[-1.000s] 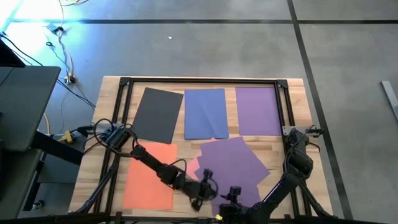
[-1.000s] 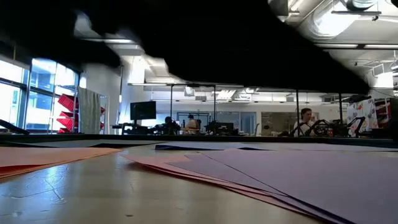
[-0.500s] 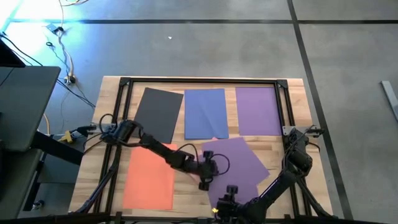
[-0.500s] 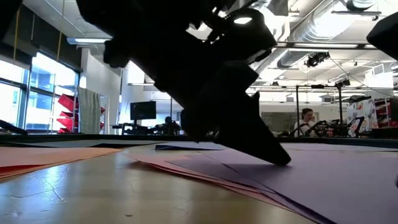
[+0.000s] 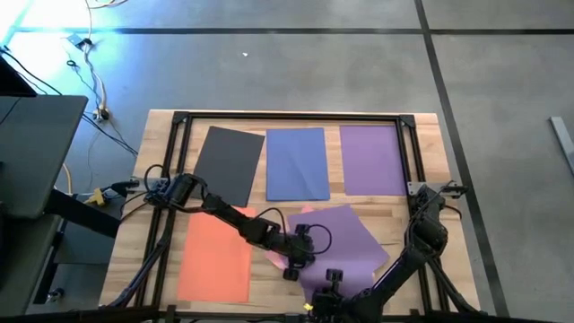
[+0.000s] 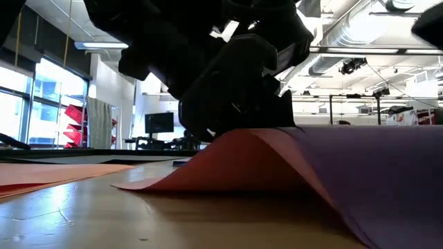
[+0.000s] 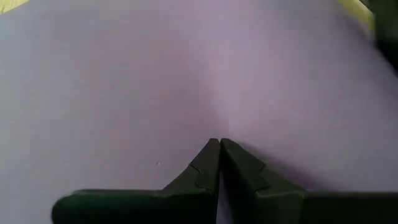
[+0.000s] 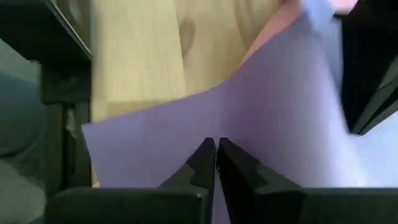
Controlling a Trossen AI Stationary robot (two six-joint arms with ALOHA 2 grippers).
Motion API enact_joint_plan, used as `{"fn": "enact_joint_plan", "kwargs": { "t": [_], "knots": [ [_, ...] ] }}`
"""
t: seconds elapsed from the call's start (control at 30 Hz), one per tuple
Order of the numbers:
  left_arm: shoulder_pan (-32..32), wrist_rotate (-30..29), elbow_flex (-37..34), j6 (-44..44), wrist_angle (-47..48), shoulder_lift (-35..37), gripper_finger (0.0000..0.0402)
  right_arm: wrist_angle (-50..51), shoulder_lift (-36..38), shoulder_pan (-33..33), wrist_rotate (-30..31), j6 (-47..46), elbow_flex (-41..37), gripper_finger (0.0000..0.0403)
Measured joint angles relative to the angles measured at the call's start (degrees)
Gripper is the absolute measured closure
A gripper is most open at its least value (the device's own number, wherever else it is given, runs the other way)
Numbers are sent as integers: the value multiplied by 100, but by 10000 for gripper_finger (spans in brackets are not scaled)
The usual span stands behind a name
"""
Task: Organize paper
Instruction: Stack the bottom violet paper on top of the top violet paper
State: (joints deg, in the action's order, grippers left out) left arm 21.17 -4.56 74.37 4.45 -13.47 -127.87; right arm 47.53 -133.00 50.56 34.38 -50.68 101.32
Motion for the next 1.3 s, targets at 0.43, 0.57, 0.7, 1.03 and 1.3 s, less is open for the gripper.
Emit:
{"fn": "enact_joint_plan", "kwargs": {
  "t": [0.43,0.57,0.7,1.03,1.3],
  "knots": [
    [2,-42,-7,-2,6,-9,401,441,12,501,285,-8,-4,204],
    [13,-42,-9,-2,6,-11,401,418,21,636,566,-30,-295,158],
    [22,-46,-13,-4,-7,-11,401,470,23,770,1009,342,-292,148],
    [22,-53,-13,-4,-11,-11,401,861,25,884,1466,1357,-46,163],
    [24,-58,-13,-6,-10,-11,402,1158,25,860,2116,1449,-46,170]
  ]
}}
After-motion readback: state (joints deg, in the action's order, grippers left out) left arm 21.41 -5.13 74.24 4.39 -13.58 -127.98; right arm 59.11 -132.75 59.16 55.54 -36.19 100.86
